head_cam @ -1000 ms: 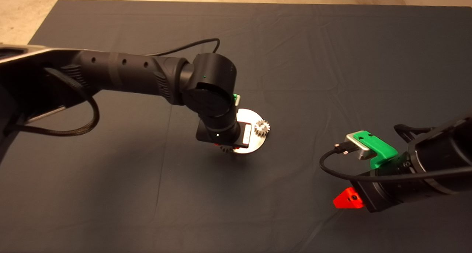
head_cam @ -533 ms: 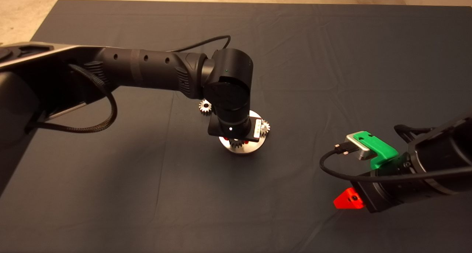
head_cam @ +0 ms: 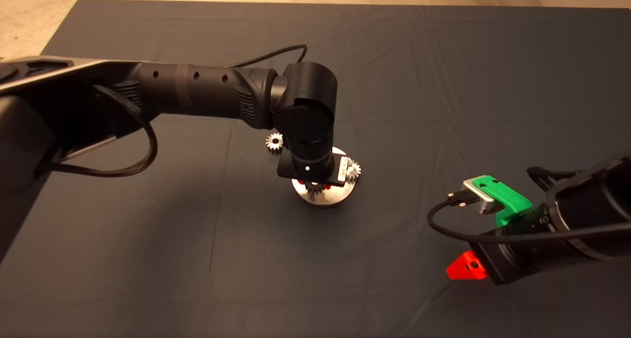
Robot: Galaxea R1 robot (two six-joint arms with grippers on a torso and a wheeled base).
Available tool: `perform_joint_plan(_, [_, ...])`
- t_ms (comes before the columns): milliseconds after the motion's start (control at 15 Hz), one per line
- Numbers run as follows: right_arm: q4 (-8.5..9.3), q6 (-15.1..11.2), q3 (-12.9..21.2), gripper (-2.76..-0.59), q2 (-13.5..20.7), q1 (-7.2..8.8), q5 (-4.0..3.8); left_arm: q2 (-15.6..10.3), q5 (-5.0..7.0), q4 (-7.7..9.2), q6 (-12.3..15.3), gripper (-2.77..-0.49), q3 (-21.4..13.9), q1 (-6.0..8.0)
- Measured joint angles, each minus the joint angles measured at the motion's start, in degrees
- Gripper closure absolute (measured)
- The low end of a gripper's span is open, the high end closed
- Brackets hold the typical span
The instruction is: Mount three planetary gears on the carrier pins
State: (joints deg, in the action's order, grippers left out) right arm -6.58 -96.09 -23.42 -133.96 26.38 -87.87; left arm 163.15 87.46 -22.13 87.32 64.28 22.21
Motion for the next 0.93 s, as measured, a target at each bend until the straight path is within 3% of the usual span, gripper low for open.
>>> perform_joint_plan(267, [0.02,0.0,0.0,-2.47,0.0,0.0,0.02,-0.5,-0.04,-0.02,-0.2,-0.94,0.0,-0.17])
perform_joint_plan(467, [0.06,0.0,0.0,-2.47,0.0,-0.01,0.0,-1.3,0.05,0.0,-0.5,-0.94,0.1,-1.05])
perform_joint_plan(933, [0.06,0.0,0.0,-2.47,-0.1,-0.01,0.0,-1.4,0.0,-0.02,-0.9,-0.94,0.1,-1.18])
